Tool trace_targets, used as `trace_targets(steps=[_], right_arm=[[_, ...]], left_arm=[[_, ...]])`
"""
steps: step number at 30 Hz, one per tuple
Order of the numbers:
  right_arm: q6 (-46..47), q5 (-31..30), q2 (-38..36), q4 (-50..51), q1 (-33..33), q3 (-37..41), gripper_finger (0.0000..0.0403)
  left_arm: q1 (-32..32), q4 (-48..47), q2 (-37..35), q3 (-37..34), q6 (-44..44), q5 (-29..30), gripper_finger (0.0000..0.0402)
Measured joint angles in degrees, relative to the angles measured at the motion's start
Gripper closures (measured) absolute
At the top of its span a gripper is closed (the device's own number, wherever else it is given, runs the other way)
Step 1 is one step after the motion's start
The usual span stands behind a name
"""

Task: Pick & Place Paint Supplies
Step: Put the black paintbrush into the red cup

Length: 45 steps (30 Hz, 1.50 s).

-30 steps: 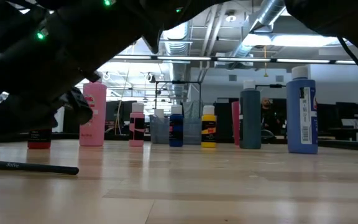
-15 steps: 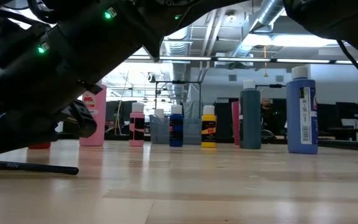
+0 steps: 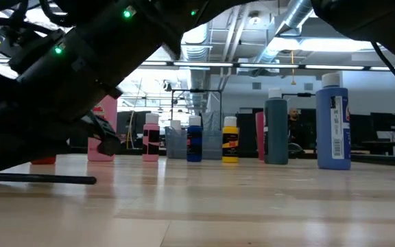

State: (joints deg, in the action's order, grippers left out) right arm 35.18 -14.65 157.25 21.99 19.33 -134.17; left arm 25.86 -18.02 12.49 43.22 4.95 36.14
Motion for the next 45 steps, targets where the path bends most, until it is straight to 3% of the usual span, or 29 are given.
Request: trace_targets(steps=[6,12,23,35,45], right_arm=[[-0.68,0.55,-3.88,6.66,-1.06,0.42,0.0402],[-4.24,-0.9,-9.03,6.76,-2.71,0.18,0.0403],[-15.82,-10.22,-21.47,17.49,-7.32,0.46,0.0403],[-32.53,-15.52,-41.09,27.2,-19.74,0.62,0.0403],[-42.42,-15.69,-55.94,33.83,-33.07,0.59,0.0403]], left_arm=[[-0.02,0.03,0.0,-0.02,-0.06,0.0,0.0176],[0.0,0.03,0.0,-0.01,-0.15,0.0,0.0176],[0.01,0.07,0.0,-0.01,-0.17,0.02,0.0176],[0.0,0.07,0.0,-0.02,-0.2,0.04,0.0176],[0.0,0.04,0.0,-0.02,-1.92,0.41,0.0176]])
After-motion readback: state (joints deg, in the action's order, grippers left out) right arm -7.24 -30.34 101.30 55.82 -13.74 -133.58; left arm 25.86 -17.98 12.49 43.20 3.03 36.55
